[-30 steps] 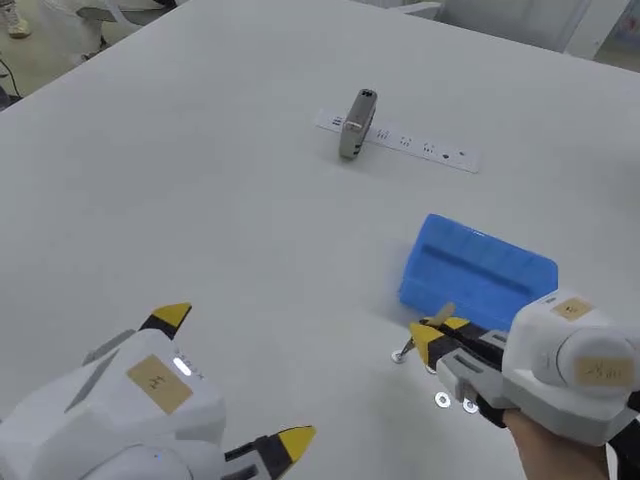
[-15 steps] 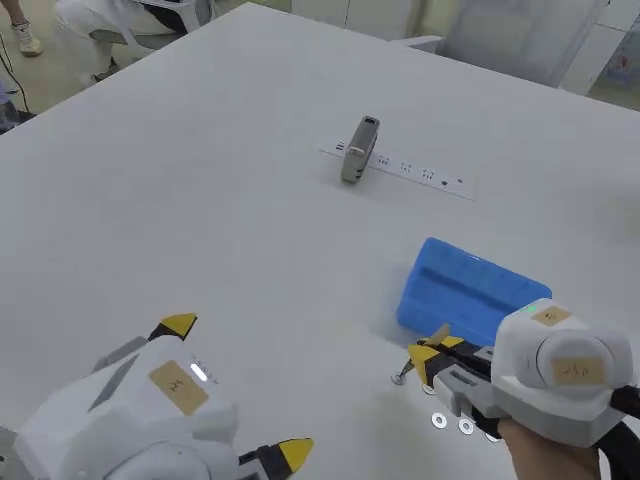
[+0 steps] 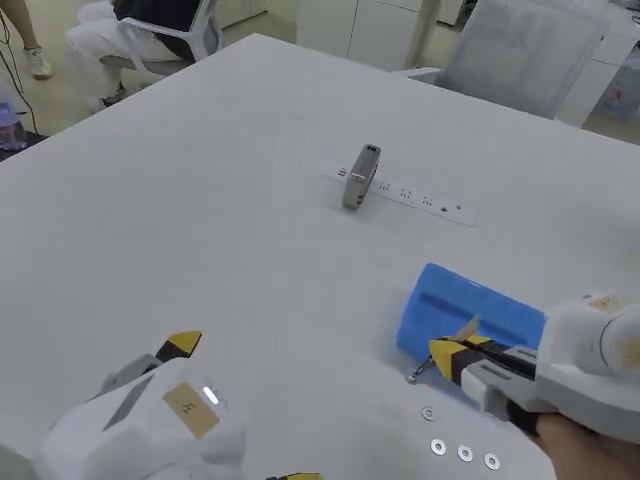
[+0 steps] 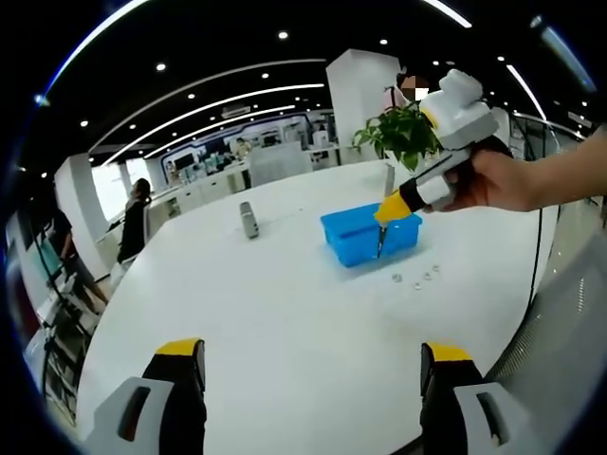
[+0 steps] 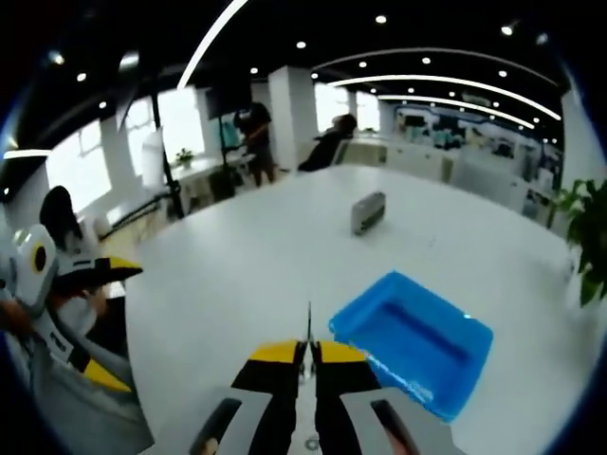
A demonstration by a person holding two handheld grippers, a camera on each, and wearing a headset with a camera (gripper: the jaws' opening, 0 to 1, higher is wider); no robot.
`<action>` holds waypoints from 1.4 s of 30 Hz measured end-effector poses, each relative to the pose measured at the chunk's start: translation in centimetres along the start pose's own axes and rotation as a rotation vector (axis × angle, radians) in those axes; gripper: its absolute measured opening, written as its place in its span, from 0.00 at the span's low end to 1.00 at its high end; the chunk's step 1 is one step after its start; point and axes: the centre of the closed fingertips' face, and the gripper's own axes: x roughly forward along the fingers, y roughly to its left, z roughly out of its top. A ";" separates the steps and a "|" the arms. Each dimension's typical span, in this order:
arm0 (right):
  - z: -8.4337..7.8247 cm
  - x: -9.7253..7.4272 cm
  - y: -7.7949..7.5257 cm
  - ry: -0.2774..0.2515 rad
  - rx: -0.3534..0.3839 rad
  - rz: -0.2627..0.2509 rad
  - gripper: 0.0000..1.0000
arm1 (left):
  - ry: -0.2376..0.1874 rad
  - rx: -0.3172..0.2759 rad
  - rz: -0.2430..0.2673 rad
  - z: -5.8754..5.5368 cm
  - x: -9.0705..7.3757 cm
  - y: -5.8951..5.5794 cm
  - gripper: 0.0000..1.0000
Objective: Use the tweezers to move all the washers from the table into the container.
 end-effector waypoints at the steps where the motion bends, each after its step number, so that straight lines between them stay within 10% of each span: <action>1: 0.6 -0.2 -0.3 -0.010 -0.006 -0.006 0.01 | -0.002 0.000 -0.004 0.0 0.0 -0.1 0.97; 15: 4.2 -0.3 -4.2 -0.093 -0.001 -0.102 0.02 | -0.026 0.020 -0.072 0.5 0.0 -1.6 0.99; 26: 1.6 3.9 -5.9 -0.029 0.010 -0.131 0.02 | -0.004 0.136 -0.175 -0.1 0.0 -4.4 0.99; 42: -1.2 6.7 -6.5 0.045 0.037 -0.117 0.02 | 0.046 0.179 -0.198 -1.0 0.3 -4.9 0.99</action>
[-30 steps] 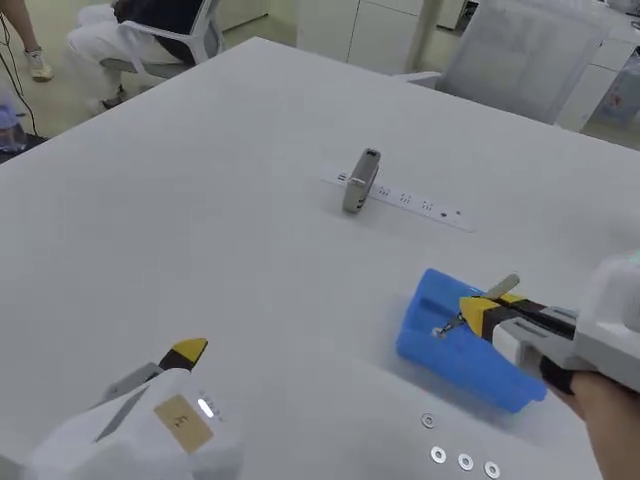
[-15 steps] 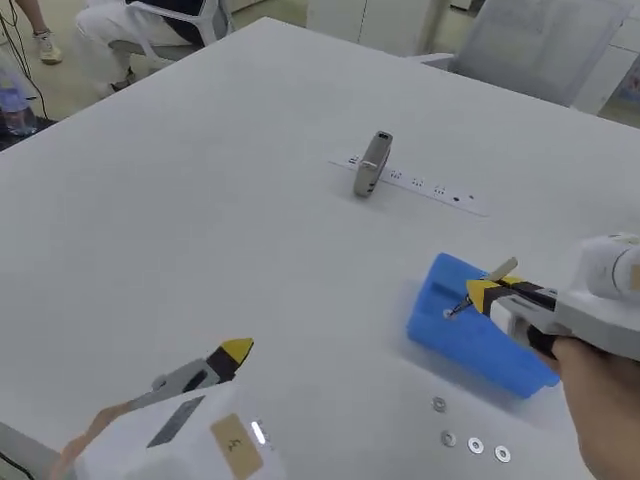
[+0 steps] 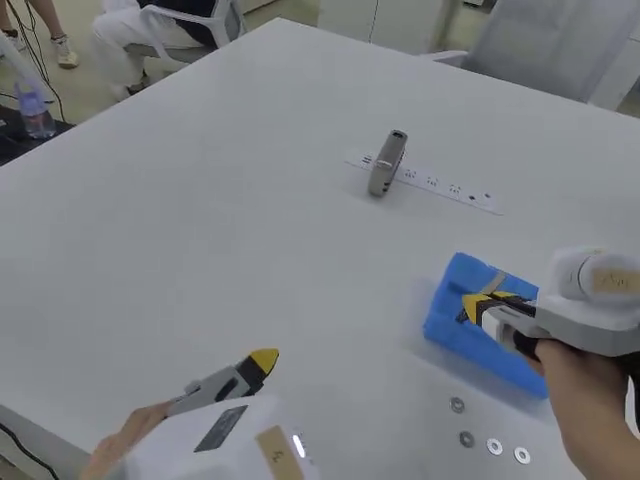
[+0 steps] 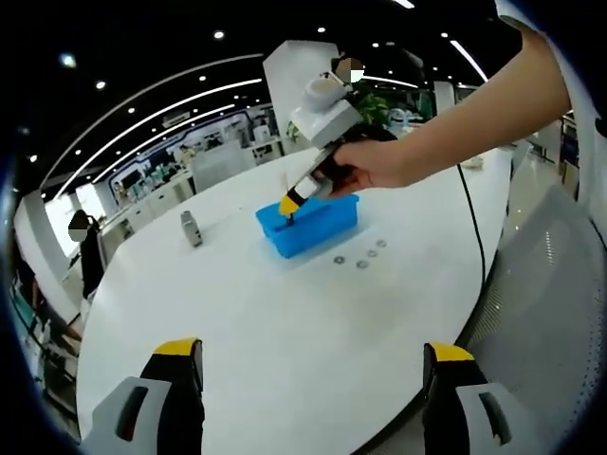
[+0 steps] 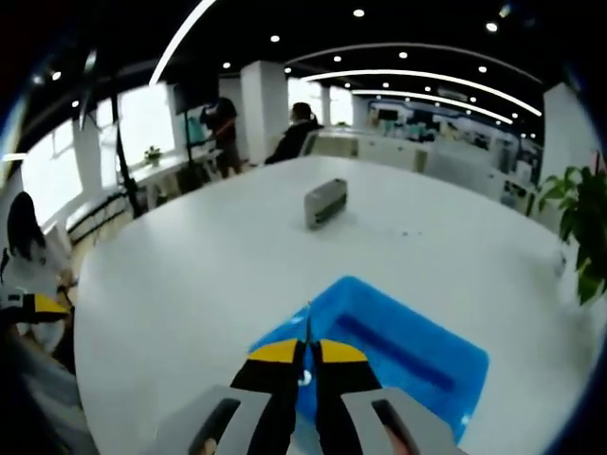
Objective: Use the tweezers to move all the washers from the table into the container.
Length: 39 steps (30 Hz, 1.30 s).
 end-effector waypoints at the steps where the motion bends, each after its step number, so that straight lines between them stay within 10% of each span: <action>1: -0.4 0.1 0.0 0.007 0.001 -0.001 0.02 | 0.003 0.004 0.005 0.0 0.0 0.1 0.98; 20: 0.7 -1.2 -0.1 -0.038 0.030 -0.012 0.04 | 0.012 0.042 0.018 -0.1 0.0 0.1 0.97; 26: 3.2 -4.1 0.4 -0.125 0.076 0.005 0.04 | 0.009 0.050 0.020 0.0 0.0 0.1 0.97; 32: 3.9 -7.1 2.0 -0.160 -0.026 -0.009 0.03 | 0.012 0.072 0.024 0.0 0.0 0.0 0.97; 39: 2.6 -9.5 4.4 -0.148 -0.099 -0.009 0.03 | 0.018 0.059 0.018 -0.1 0.1 0.0 0.97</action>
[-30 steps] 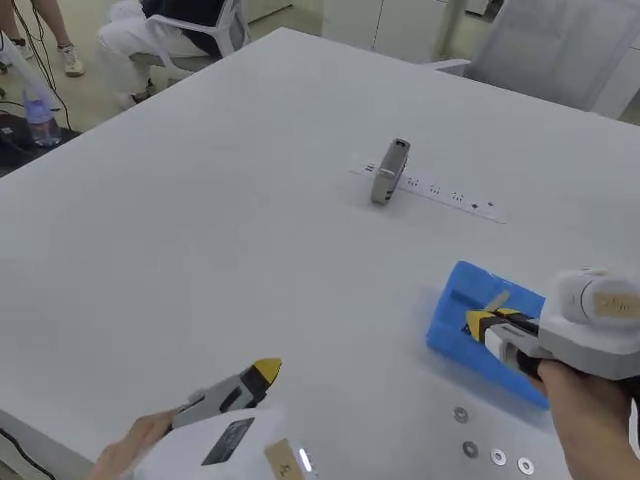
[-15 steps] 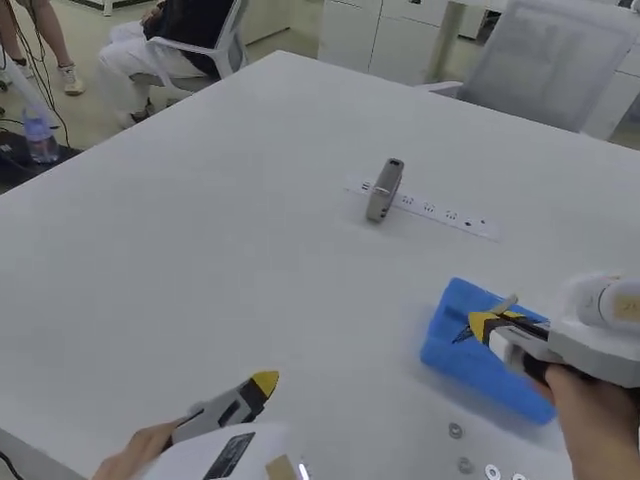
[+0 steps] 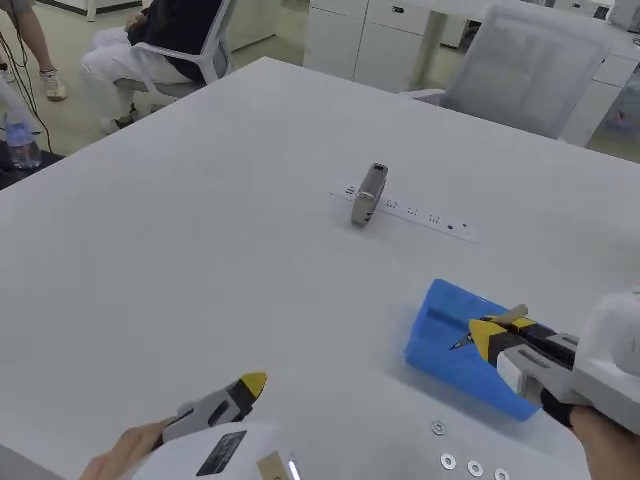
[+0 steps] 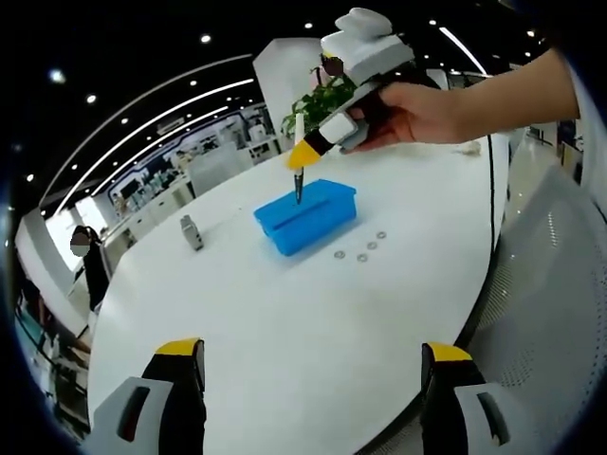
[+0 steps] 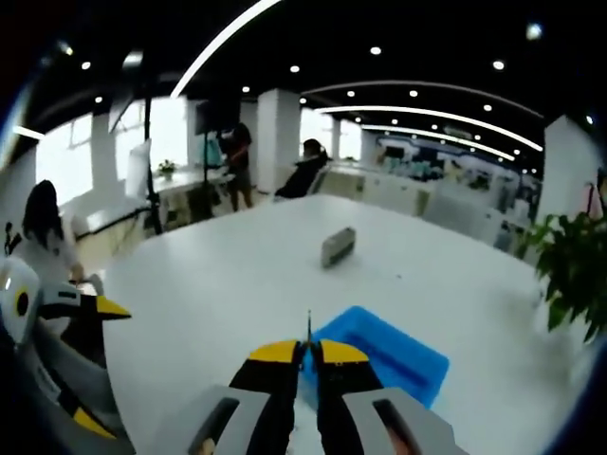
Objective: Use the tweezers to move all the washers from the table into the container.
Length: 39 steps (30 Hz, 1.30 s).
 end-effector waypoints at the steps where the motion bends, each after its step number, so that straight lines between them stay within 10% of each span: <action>1: -0.3 -0.4 0.3 -0.001 0.005 -0.003 0.03 | -0.001 -0.003 0.000 0.0 0.0 0.0 0.97; 23: -8.3 1.3 -0.6 0.147 0.200 -0.026 0.03 | 0.019 0.007 -0.005 -0.4 0.1 -0.2 0.96; 39: -9.0 1.6 -0.8 0.145 0.197 -0.034 0.03 | 0.035 0.015 -0.003 -0.6 0.1 -0.2 0.96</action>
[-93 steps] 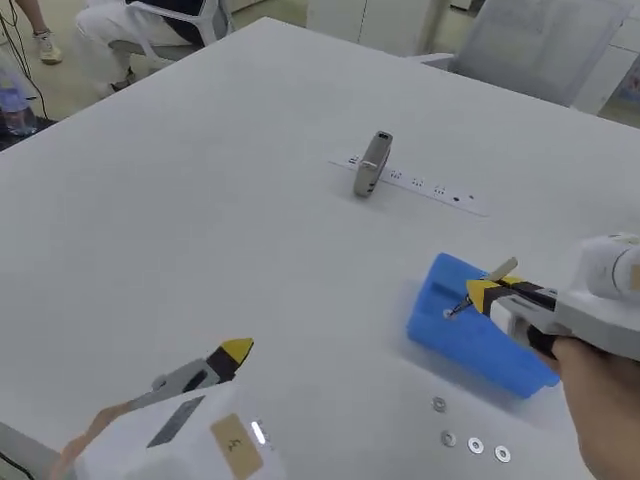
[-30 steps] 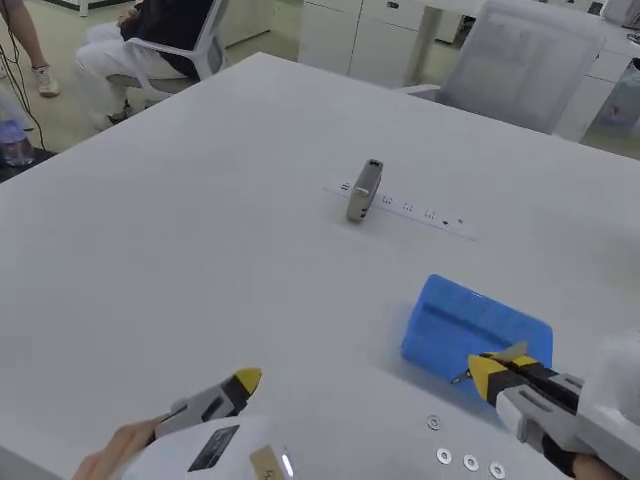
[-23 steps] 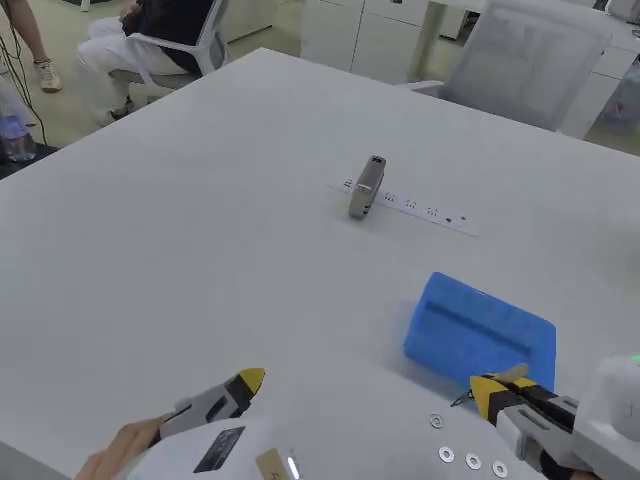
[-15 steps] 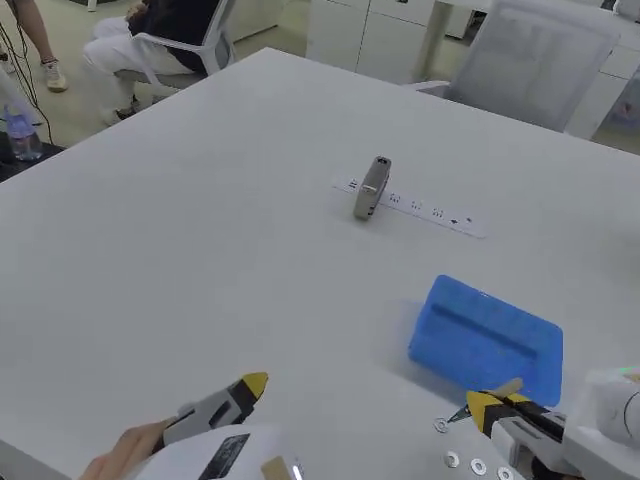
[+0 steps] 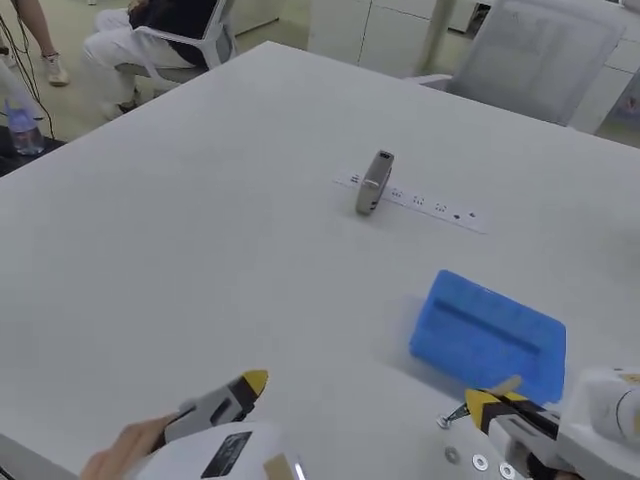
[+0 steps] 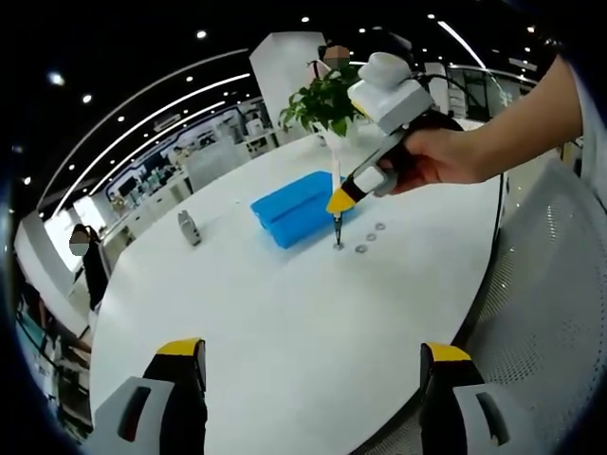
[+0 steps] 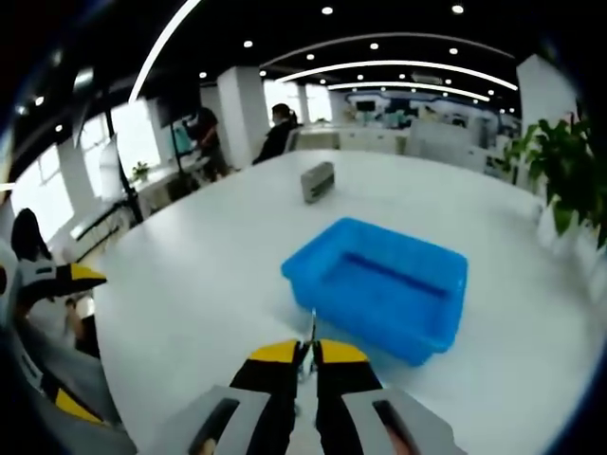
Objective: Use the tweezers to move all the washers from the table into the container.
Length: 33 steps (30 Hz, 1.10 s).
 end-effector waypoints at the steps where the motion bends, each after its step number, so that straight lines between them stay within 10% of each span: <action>1: 0.0 0.0 0.0 -0.002 -0.004 -0.001 0.03 | 0.000 0.000 0.000 0.0 0.0 0.0 0.96; 13: 0.3 0.4 1.0 0.079 -0.103 0.040 0.01 | -0.007 0.007 0.012 0.2 -0.2 0.2 0.95; 33: 10.2 -3.6 1.8 -0.116 -0.102 0.075 0.01 | 0.016 0.015 0.009 -0.1 0.0 0.1 0.95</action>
